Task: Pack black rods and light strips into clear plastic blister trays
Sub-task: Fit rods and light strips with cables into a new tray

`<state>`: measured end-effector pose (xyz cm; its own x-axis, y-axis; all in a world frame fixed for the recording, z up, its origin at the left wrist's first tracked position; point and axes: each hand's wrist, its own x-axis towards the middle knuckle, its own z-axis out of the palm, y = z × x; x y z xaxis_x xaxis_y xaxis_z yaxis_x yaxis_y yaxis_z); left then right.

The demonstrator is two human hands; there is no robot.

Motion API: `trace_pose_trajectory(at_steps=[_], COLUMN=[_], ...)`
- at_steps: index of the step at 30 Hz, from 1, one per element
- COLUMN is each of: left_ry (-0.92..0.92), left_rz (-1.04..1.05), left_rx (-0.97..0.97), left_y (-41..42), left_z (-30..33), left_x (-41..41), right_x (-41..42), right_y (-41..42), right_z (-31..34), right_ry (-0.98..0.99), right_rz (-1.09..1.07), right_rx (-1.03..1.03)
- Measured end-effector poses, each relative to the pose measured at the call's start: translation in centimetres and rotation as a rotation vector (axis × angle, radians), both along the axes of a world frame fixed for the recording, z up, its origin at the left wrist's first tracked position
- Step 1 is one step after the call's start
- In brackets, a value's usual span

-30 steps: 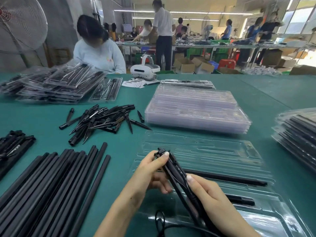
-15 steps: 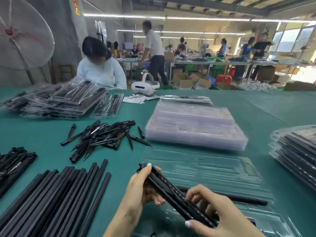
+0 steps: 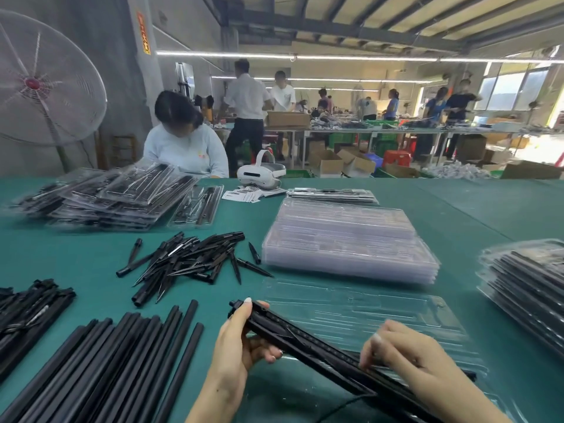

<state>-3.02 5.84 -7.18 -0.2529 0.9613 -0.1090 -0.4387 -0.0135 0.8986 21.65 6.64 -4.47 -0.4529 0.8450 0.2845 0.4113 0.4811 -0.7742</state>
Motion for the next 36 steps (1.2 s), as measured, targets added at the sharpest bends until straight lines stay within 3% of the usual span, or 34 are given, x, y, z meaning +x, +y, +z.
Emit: trace_pose_trajectory(at_steps=[4, 7, 10, 16, 19, 21, 22, 24, 26, 27, 28, 31, 36], left_ry=[-0.032, -0.068, -0.06, -0.098, -0.14, -0.171, -0.182, -0.195, -0.21, -0.215, -0.217, -0.194, -0.122], left_rz=[0.048, 0.034, 0.037, 0.016, 0.007, 0.04, 0.054, 0.071, 0.076, 0.078, 0.08, 0.07, -0.002], left_rx=[-0.01, -0.025, -0.034, -0.039, -0.036, -0.02, -0.013, -0.004, -0.005, -0.009, -0.014, -0.028, -0.072], left_y=[0.1, 0.1, 0.1, 0.0, -0.2, -0.2, -0.2, -0.1, -0.1, -0.1, -0.1, -0.2, 0.1], left_z=[-0.2, -0.4, -0.5, -0.3, -0.1, 0.0, 0.2, 0.4, 0.5, 0.6, 0.7, 0.6, 0.1], left_x=[-0.1, 0.1, 0.2, 0.0, 0.1, -0.3, -0.5, -0.9, -1.1, -1.1, -1.1, -0.9, -0.2], right_x=[1.1, 0.9, 0.4, 1.6, 2.6, 3.1, 3.8, 4.8, 4.7, 5.1, 5.5, 6.1, 7.7], right_y=[0.1, -0.1, -0.1, 0.6, 0.8, 0.6, 0.6, 0.1, 0.6, 0.8, 0.9, 0.5, 1.5], right_z=[1.0, 0.3, -0.3, -1.1, -0.8, 0.0, 0.2, 0.8, -0.5, -0.6, -0.5, -0.2, -1.2], right_ry=[-0.078, -0.191, -0.126, 0.478, 0.946, 1.085, 1.056, 0.941, 0.811, 0.738, 0.568, 0.019, -0.28], right_rz=[0.093, 0.051, -0.04, -0.208, 0.039, 0.341, 0.37, 0.151, 0.238, 0.107, -0.013, -0.036, -0.364], right_rx=[-0.244, -0.257, -0.286, -0.369, -0.759, -0.919, -0.837, -0.651, -0.723, -0.704, -0.593, -0.215, 0.174])
